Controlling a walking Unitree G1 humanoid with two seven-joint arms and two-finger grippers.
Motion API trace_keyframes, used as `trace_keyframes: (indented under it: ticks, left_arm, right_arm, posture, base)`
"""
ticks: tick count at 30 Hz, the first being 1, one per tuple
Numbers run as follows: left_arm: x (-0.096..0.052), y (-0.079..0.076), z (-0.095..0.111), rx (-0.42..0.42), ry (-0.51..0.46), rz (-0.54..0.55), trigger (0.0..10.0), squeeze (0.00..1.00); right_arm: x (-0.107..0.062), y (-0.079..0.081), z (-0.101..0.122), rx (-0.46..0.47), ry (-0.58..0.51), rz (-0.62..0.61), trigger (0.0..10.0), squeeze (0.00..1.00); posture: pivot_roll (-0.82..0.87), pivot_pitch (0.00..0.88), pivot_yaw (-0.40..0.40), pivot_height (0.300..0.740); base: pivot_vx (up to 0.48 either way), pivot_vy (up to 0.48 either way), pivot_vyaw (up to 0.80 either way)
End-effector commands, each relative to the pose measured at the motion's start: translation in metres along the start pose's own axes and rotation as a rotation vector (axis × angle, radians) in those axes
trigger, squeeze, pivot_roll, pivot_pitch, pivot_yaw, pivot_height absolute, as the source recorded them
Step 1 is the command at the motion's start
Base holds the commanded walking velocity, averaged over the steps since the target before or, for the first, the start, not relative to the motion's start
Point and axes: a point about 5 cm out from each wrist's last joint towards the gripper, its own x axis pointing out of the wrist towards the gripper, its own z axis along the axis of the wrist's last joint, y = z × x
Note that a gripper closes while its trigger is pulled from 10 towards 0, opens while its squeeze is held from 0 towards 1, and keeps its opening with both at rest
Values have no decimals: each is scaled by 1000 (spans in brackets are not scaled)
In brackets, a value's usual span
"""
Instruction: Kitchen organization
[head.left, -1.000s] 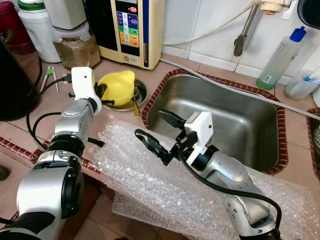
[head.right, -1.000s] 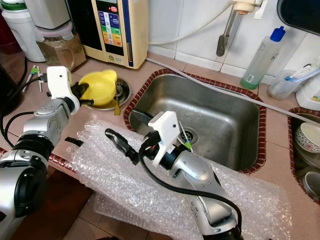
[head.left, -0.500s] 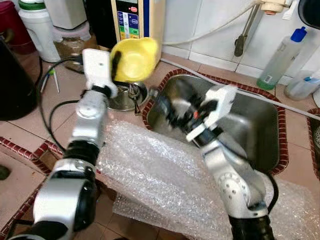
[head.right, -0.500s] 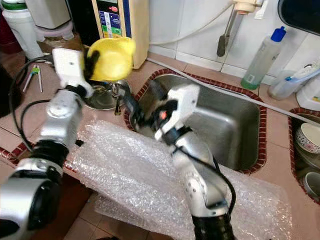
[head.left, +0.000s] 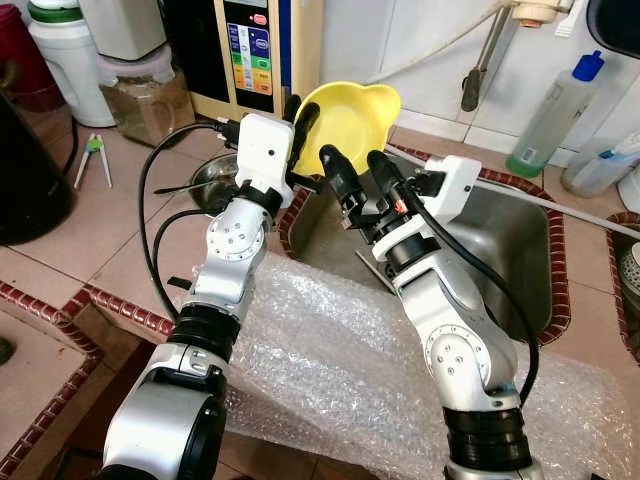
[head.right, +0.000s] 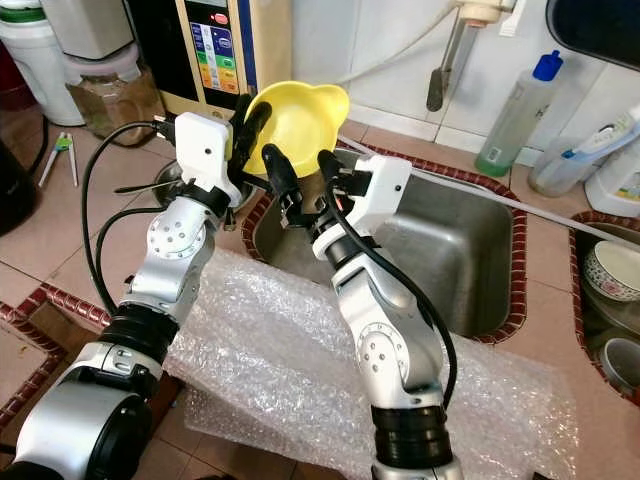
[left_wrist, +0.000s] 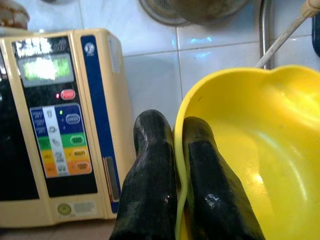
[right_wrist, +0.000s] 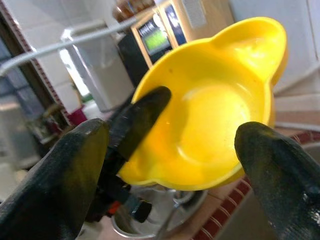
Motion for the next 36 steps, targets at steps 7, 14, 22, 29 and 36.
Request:
trace_keyframes:
  ticks: [7,14,22,29,36]
  left_arm:
    - [1,-14,16,-14,-93,-38,0,0]
    - [-2,-14,9,-10,-58,-34,0,0]
    - [-3,-11,5,-2,-33,-7,0,0]
    - [-2,-14,8,-8,-45,-7,0,0]
    - [-2,-14,11,-13,-57,-8,0,0]
  right_arm:
    - [6,-23,5,-38,-15,-154,0,0]
    - [10,-19,20,25,-101,-83,3529,0]
    - [10,-12,55,-17,-250,15,10000,1000]
    - [12,-35,47,-165,-192,-110,10000,0]
    - [16,-37,20,-174,-98,-152,6941,0]
  posture:
    - [-7,83,-20,740]
    - [-8,79,-25,740]
    - [-15,82,-27,740]
    - [-9,89,-33,740]
    - [-5,95,-31,740]
  base:
    - [0,0,0]
    - [0,0,0]
    - [0,0,0]
    - [0,0,0]
    - [0,0,0]
